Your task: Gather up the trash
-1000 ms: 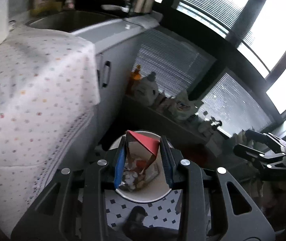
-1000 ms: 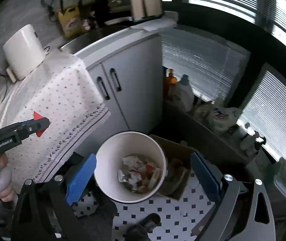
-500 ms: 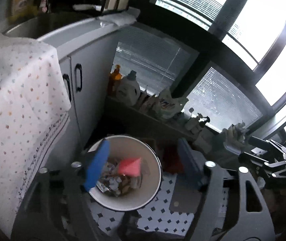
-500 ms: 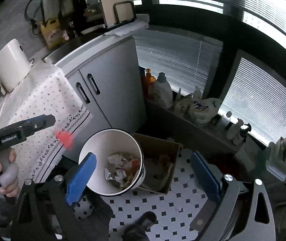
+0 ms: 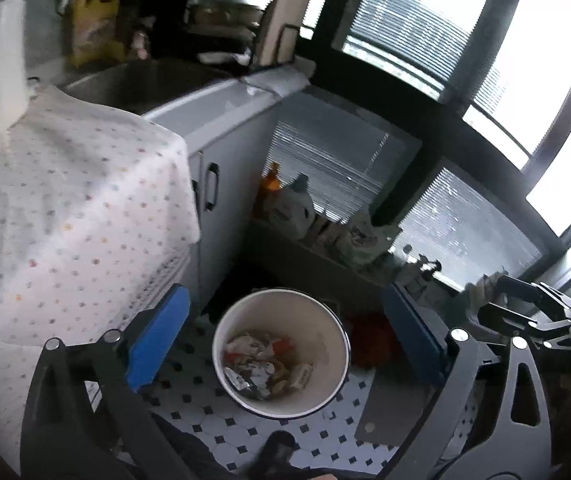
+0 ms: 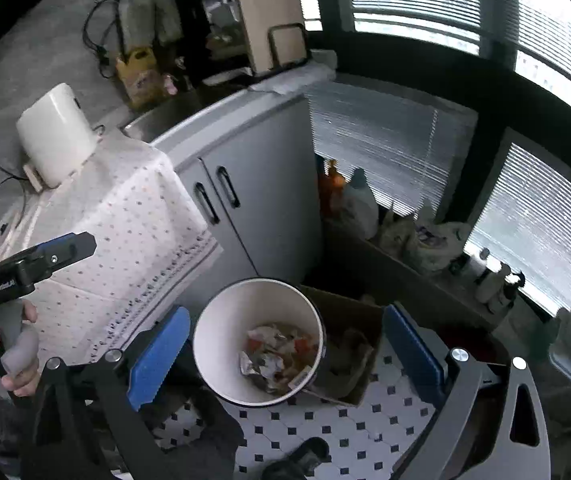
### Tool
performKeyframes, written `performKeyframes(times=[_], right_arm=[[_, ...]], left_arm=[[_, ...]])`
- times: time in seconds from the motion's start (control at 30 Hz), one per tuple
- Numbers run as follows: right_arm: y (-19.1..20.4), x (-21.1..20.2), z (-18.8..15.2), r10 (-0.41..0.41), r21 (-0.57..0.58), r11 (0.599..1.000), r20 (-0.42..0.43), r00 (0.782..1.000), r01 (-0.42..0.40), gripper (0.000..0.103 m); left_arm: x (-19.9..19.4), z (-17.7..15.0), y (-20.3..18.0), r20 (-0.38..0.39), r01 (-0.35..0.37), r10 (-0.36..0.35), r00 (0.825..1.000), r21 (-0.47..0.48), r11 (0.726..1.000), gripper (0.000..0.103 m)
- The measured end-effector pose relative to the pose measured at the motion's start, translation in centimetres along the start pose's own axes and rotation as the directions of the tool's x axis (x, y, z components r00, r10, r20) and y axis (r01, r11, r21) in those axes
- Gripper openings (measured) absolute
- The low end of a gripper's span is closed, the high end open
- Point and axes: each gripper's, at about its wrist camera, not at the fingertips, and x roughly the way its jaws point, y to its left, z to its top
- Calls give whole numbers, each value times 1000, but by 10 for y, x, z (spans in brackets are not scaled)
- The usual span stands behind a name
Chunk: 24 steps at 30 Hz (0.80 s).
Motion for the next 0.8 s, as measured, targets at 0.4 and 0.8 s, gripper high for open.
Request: performKeyframes(times=[0.4, 0.8], right_arm=[[24, -37, 17, 82, -35, 996, 54, 995, -80, 95], [58, -76, 23, 123, -96, 989, 127, 984, -111, 95]], left_arm=[[-68, -4, 7, 106, -87, 92, 990, -48, 995, 97], [-131, -13, 8, 202, -178, 195, 960, -102, 979, 97]])
